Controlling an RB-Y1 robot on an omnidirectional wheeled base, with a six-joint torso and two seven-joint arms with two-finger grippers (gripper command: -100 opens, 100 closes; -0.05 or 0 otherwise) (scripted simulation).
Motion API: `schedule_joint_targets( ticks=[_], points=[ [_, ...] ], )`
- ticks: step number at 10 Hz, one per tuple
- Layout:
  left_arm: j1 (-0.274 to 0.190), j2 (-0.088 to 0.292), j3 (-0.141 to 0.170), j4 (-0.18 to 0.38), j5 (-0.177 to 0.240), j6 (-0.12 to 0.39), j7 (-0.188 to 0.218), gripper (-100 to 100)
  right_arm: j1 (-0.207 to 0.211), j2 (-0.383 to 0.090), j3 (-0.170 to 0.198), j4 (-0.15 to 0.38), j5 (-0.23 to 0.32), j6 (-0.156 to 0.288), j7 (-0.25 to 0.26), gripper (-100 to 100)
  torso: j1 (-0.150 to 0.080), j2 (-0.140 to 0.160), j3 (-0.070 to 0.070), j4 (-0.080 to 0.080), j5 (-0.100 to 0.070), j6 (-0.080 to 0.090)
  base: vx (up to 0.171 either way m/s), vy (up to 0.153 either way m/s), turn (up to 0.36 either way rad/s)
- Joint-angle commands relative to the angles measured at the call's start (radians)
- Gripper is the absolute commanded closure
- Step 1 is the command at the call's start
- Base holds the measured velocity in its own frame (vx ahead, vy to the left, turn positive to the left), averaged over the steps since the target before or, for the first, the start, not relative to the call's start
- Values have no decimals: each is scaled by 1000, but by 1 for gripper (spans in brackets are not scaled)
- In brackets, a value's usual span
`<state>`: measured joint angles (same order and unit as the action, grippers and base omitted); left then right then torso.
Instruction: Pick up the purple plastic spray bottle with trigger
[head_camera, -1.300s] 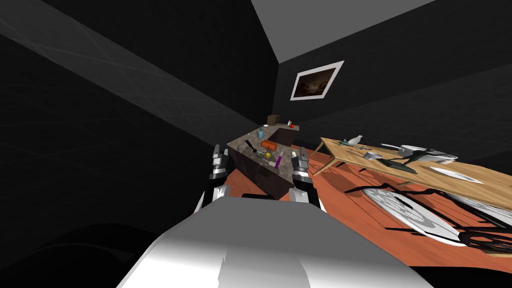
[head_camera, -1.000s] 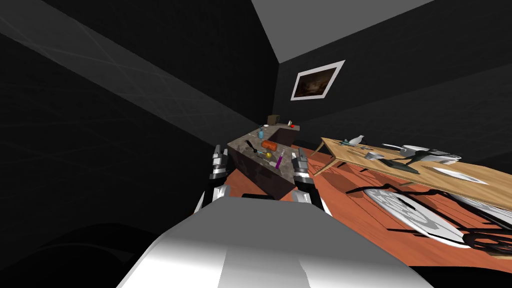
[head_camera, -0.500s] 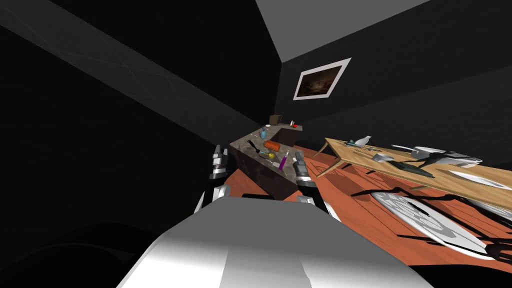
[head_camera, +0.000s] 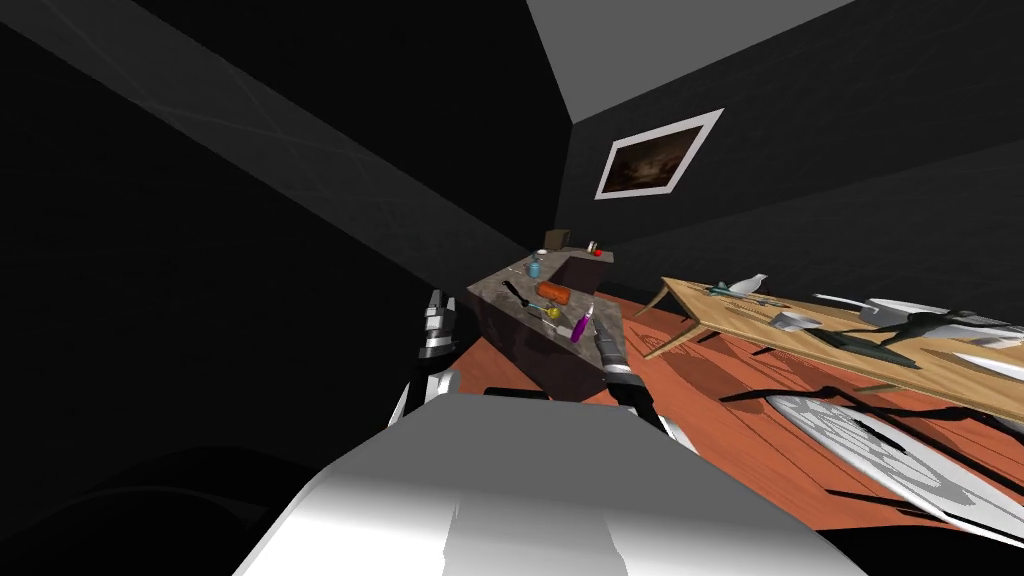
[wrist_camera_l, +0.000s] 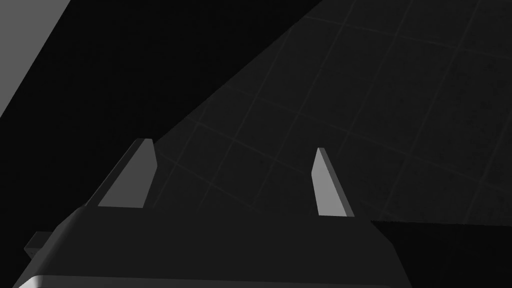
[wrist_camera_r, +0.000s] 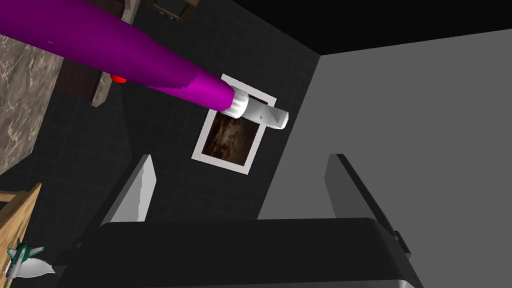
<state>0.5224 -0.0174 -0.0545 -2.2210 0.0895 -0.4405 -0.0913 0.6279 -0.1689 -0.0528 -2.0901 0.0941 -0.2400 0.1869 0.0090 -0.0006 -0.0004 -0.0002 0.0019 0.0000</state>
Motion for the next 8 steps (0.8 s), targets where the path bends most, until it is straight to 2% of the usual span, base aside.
schedule_joint_targets(
  ticks=[1,5,8],
  points=[
    [0,0,0,0,0,0,0,0,20,2,-7,-10,19,33,16,-100,0,0,0,0,0,0,26,111,21],
    [0,0,0,0,0,0,0,0,70,-15,-51,13,82,103,64,-100,-3,-1,-1,0,-1,0,38,91,2],
    [0,0,0,0,0,0,0,0,97,-33,-76,20,132,159,107,-100,-3,-3,-2,-1,0,0,78,104,-58]
  ],
)
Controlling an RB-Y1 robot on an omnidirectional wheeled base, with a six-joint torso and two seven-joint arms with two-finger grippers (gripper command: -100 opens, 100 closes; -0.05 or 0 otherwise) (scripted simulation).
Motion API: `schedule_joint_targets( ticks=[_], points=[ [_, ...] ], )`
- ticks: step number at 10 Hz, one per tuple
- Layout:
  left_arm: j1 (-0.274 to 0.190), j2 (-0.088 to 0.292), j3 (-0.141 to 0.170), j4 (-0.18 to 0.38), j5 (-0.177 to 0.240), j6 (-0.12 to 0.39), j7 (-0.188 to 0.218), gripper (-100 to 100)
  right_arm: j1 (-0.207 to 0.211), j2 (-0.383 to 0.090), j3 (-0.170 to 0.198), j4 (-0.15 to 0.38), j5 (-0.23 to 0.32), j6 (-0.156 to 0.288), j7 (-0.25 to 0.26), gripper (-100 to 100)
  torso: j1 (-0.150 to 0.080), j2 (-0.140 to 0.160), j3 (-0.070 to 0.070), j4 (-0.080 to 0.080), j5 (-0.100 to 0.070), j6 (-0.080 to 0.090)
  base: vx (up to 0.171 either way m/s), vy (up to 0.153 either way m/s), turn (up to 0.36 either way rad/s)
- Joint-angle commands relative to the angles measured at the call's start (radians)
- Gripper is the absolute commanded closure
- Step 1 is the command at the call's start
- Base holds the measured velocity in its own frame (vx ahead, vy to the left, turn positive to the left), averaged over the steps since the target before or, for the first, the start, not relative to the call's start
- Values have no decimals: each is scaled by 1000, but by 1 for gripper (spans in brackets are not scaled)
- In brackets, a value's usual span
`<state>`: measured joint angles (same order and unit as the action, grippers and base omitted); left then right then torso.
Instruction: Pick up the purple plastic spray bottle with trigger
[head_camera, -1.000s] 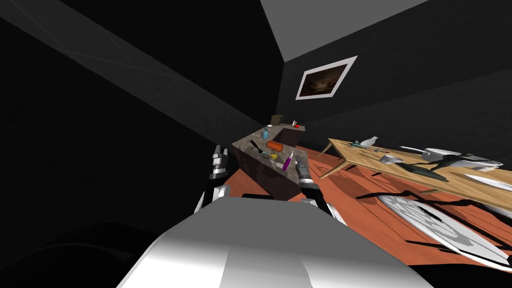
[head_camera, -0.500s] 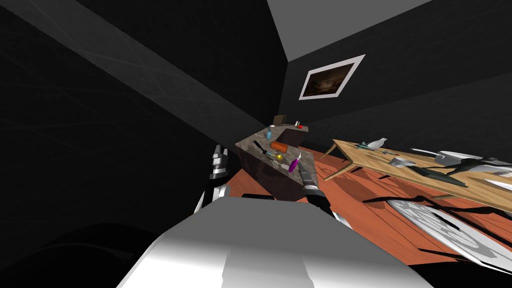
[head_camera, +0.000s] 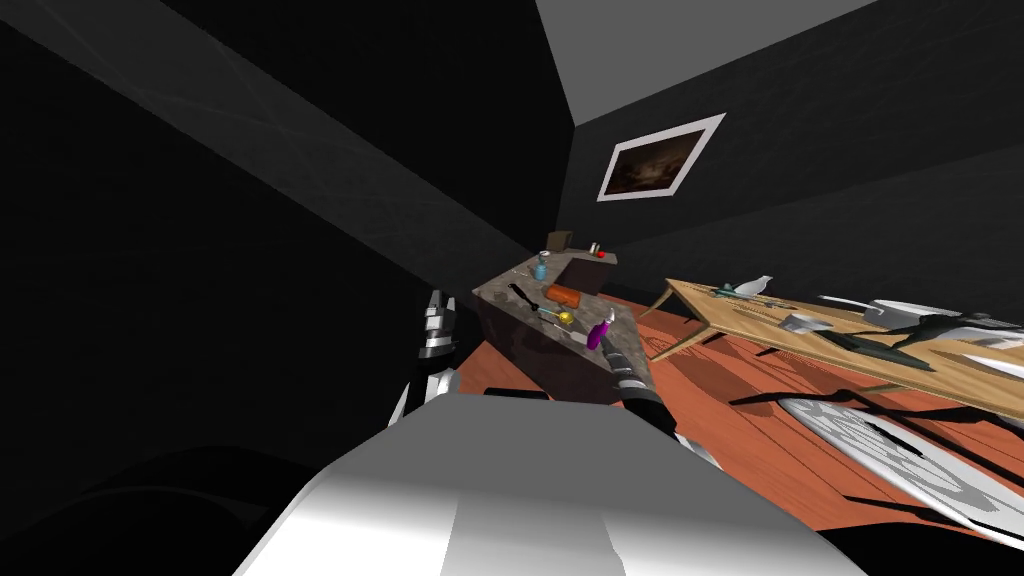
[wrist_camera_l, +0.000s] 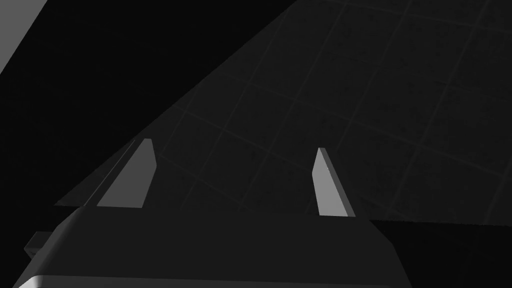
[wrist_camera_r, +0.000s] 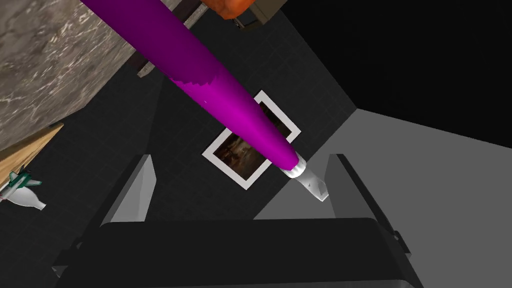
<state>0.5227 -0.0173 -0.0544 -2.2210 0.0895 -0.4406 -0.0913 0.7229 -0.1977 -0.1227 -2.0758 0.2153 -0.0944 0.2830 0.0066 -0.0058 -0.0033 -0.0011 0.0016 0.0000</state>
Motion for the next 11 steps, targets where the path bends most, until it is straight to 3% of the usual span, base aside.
schedule_joint_targets(
  ticks=[1,11],
  points=[
    [0,0,0,0,0,0,0,0,8,-12,-13,7,27,33,26,-100,0,0,0,0,0,0,98,110,-90],
    [0,0,0,0,0,0,0,0,23,-132,-51,-26,176,217,188,-100,-2,-1,-1,0,0,0,104,93,-156]
  ],
)
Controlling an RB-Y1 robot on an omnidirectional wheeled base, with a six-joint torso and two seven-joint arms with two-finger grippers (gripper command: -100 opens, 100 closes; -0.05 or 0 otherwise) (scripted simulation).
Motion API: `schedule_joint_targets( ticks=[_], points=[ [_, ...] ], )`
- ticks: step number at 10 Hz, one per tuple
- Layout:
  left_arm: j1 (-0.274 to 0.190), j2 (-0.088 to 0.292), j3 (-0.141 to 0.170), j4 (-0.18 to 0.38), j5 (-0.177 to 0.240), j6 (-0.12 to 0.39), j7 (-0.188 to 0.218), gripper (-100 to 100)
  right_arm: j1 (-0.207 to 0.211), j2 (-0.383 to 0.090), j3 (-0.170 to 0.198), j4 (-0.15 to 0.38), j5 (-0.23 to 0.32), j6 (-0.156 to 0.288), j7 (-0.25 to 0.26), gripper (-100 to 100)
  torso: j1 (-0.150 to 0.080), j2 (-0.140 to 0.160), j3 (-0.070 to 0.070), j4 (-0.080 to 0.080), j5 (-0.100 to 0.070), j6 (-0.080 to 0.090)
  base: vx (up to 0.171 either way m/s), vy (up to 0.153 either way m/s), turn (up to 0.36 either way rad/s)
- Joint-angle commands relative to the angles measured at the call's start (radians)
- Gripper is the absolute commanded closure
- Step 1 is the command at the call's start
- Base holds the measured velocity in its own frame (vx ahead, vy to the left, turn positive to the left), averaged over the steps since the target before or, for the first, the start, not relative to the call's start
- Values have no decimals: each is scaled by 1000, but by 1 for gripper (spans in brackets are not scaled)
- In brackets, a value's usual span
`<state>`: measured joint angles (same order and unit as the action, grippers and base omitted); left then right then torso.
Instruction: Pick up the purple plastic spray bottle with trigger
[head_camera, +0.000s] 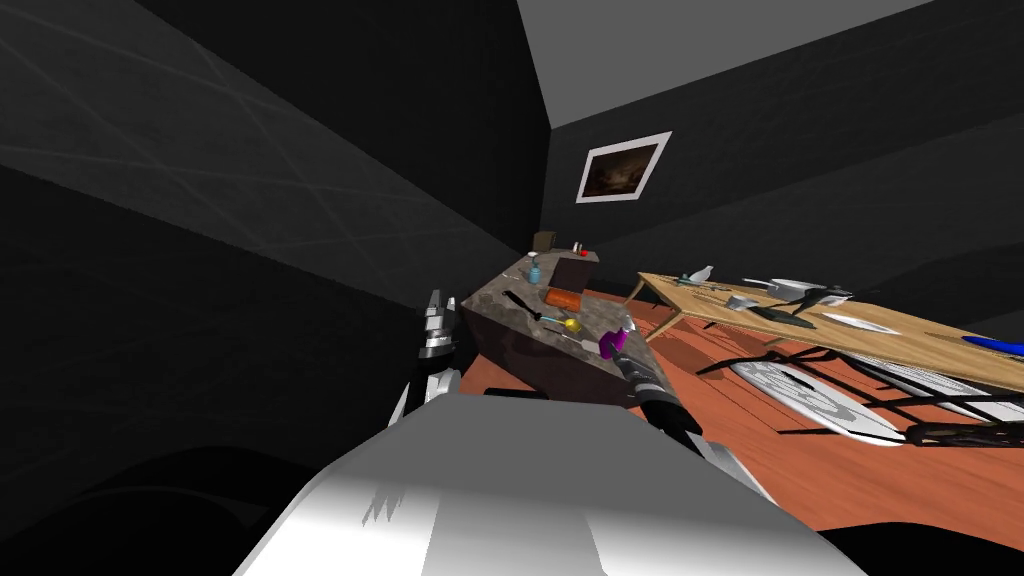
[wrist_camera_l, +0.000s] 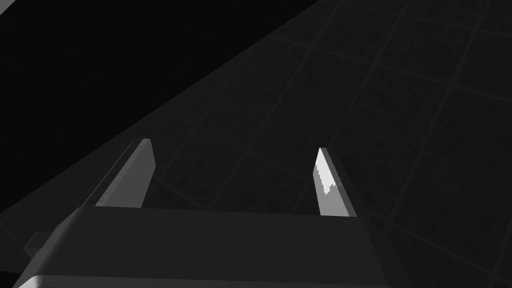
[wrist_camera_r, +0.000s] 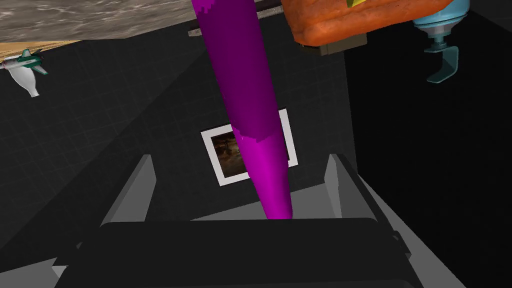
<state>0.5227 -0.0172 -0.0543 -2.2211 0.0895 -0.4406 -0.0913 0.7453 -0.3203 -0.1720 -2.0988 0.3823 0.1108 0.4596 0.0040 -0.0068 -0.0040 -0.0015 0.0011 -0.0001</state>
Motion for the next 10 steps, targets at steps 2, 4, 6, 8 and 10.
schedule_joint_targets(
  ticks=[2,4,6,8,10],
  points=[
    [0,0,0,0,0,0,0,0,1,-53,-8,-17,41,53,51,-100,2,-2,-1,0,0,0,135,127,-224],
    [0,0,0,0,0,0,0,0,4,-101,-15,-33,71,90,87,-100,1,-2,-1,0,0,0,111,97,-181],
    [0,0,0,0,0,0,0,0,2,-96,-13,-31,75,88,89,-100,-1,1,1,0,0,0,30,46,-108],
    [0,0,0,0,0,0,0,0,-47,-127,25,18,95,46,52,-100,-6,5,3,1,-1,-1,-11,26,-133],
    [0,0,0,0,0,0,0,0,-119,-127,25,86,95,46,52,-100,-2,7,4,1,-1,-1,-31,66,-43]
  ],
)
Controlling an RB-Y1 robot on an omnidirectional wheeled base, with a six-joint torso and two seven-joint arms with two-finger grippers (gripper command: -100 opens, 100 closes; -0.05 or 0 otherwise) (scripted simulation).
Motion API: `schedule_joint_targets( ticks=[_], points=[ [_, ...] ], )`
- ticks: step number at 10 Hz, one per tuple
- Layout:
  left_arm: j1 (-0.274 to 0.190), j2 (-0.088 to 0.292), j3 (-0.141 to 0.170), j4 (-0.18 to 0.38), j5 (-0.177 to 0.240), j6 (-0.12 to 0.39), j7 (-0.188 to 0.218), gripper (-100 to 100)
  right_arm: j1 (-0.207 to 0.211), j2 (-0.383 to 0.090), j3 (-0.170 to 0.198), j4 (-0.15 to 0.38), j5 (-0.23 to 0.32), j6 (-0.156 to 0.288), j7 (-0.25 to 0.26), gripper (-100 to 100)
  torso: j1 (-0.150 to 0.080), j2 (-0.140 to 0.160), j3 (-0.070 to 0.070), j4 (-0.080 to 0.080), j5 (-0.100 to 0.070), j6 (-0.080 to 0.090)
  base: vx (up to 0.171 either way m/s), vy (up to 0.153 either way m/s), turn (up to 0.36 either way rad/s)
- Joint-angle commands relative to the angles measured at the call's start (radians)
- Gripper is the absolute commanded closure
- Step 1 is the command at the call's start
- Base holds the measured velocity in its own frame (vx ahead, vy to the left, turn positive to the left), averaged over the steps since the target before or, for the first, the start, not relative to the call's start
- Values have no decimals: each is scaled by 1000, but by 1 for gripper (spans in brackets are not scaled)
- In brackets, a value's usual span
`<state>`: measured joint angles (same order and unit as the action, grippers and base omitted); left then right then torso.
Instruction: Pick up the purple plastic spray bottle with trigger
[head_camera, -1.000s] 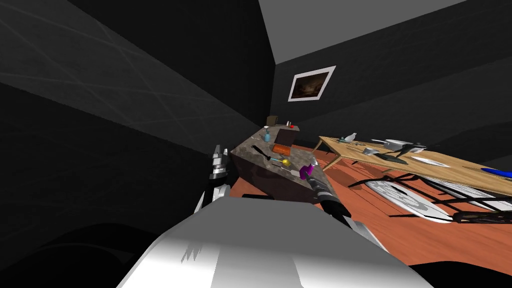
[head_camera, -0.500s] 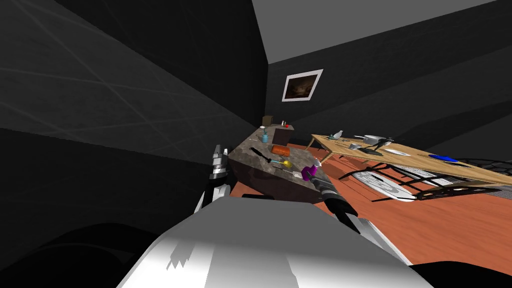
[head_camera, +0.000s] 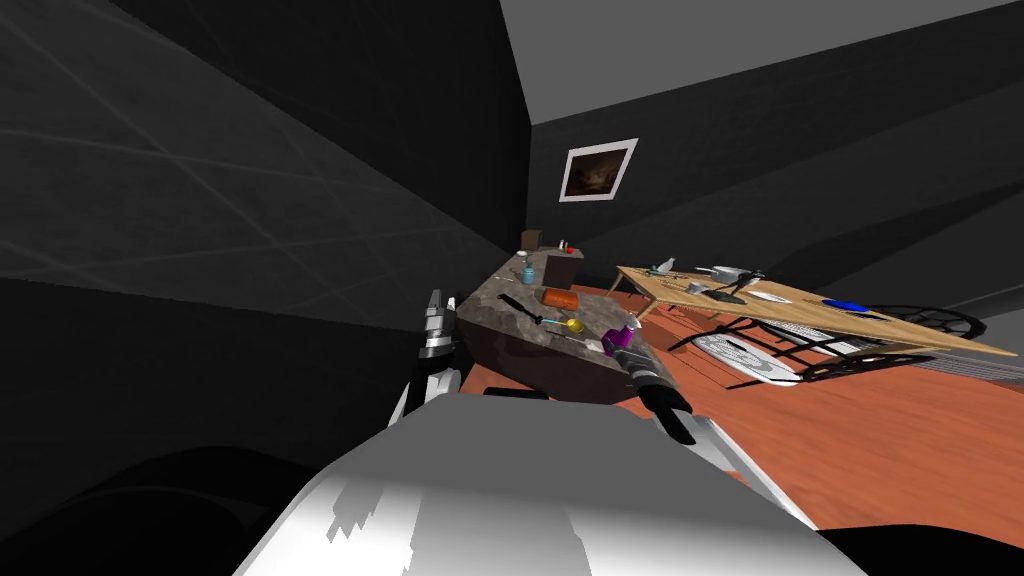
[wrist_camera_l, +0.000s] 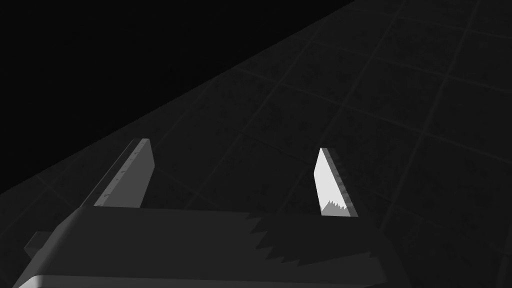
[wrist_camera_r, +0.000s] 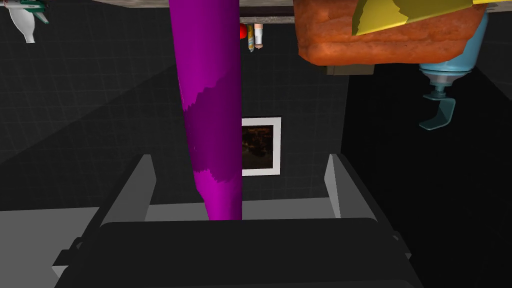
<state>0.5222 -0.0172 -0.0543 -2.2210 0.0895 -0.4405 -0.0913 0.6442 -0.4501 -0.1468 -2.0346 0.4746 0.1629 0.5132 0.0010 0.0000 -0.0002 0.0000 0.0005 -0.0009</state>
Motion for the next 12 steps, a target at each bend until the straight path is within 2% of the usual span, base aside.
schedule_joint_targets(
  ticks=[1,2,5,6,7,10,11,12],
  points=[
    [0,0,0,0,0,0,0,0,-18,3,0,38,2,-6,-1,-100,0,0,0,0,0,0,-14,18,13],
    [0,0,0,0,0,0,0,0,-63,-28,38,74,22,-50,-39,-100,-2,0,0,0,0,0,-45,48,-288],
    [0,0,0,0,0,0,0,0,-140,-28,38,153,22,-50,-39,-100,-1,0,0,0,0,0,-21,41,-18],
    [0,0,0,0,0,0,0,0,-140,-28,38,173,22,-50,-39,-100,-2,-1,-1,0,0,0,6,-6,-2],
    [0,0,0,0,0,0,0,0,-183,-58,76,204,41,-94,-77,-100,-4,-2,-1,0,-1,0,-26,32,-296],
    [0,0,0,0,0,0,0,0,-257,-58,76,290,41,-94,-77,-100,0,1,0,0,0,-1,-33,46,-20],
    [0,0,0,0,0,0,0,0,-261,-58,76,308,41,-94,-77,-100,-1,-1,-1,0,-1,-1,9,-4,9],
    [0,0,0,0,0,0,0,0,-305,-89,113,345,61,-138,-115,-100,-3,-3,-1,-1,-1,-1,-18,45,-232]
  ],
)
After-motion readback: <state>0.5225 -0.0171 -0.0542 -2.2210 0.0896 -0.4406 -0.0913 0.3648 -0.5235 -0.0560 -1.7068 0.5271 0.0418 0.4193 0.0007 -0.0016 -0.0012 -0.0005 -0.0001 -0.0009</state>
